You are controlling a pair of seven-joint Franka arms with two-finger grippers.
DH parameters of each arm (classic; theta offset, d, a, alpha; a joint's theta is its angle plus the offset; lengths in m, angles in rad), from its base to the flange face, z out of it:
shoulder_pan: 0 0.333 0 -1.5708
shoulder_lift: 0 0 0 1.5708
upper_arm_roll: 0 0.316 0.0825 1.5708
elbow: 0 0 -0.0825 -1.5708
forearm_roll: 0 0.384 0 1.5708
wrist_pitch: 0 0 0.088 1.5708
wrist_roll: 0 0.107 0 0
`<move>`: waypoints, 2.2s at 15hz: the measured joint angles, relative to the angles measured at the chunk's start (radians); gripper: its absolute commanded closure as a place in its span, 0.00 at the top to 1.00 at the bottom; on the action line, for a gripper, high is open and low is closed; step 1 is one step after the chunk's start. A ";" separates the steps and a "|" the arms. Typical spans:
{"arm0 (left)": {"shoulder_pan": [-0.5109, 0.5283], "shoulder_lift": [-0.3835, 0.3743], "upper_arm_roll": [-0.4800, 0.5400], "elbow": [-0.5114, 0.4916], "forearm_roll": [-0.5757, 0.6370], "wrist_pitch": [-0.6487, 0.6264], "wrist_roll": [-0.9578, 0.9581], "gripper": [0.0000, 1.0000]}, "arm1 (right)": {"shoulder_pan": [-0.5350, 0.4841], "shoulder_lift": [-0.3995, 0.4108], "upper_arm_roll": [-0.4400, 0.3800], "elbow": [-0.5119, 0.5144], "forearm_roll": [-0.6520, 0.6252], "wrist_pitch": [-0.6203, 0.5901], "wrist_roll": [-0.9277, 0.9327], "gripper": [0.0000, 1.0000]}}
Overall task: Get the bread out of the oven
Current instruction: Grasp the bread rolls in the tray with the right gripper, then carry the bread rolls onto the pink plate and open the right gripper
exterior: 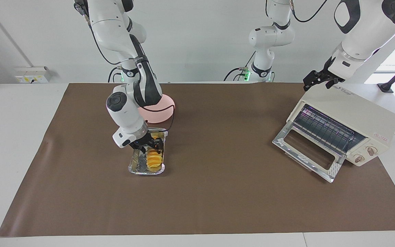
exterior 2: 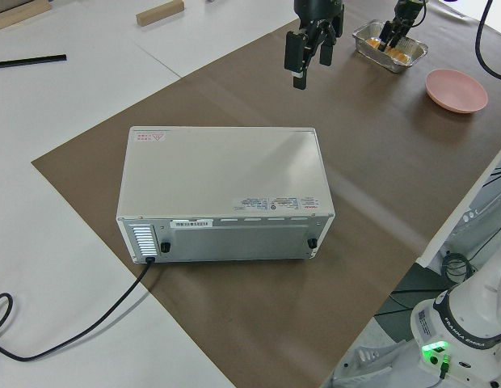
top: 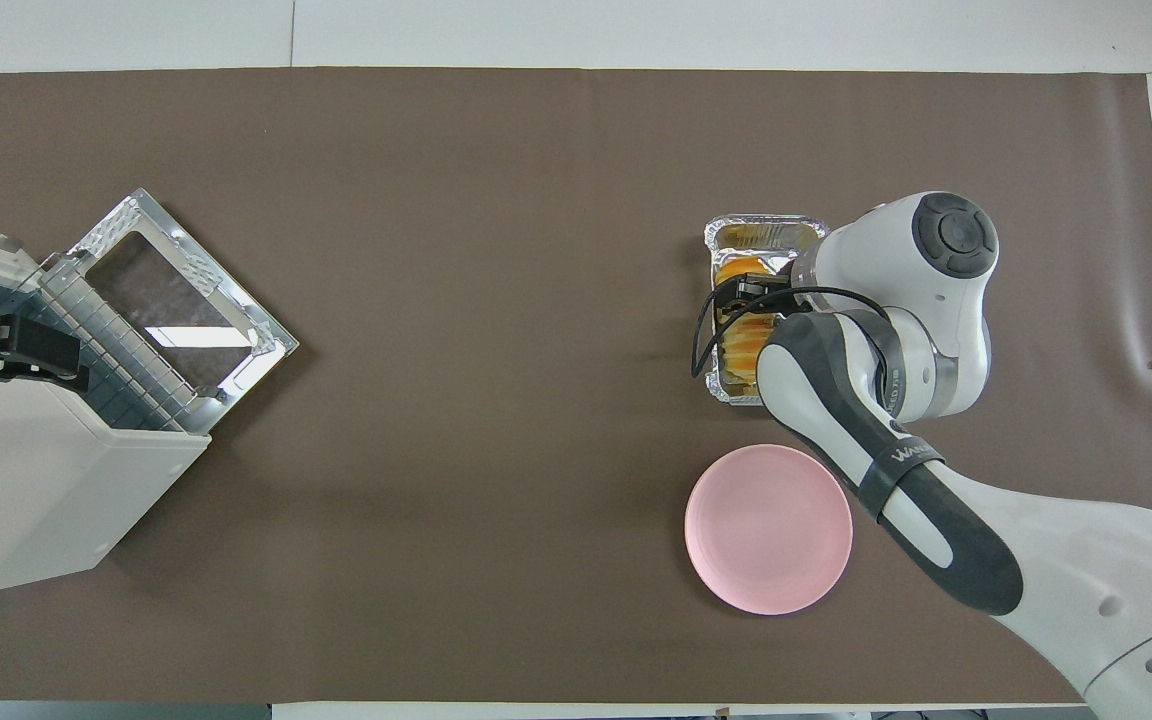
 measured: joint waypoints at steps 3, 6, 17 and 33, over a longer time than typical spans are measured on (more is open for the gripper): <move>0.000 0.000 0.000 0.000 0.000 0.000 0.000 1.00 | 0.001 -0.009 0.000 0.001 0.000 -0.012 0.000 0.00; 0.000 0.000 0.000 0.000 0.000 0.000 0.000 1.00 | -0.006 -0.042 -0.001 0.037 0.000 -0.113 0.000 0.00; 0.000 0.000 0.000 0.000 0.000 0.000 0.000 1.00 | 0.033 -0.440 0.002 -0.170 0.000 -0.500 0.021 0.00; 0.000 0.000 0.000 0.000 0.000 0.000 0.000 1.00 | 0.191 -0.595 0.008 -0.690 0.004 -0.070 0.135 0.99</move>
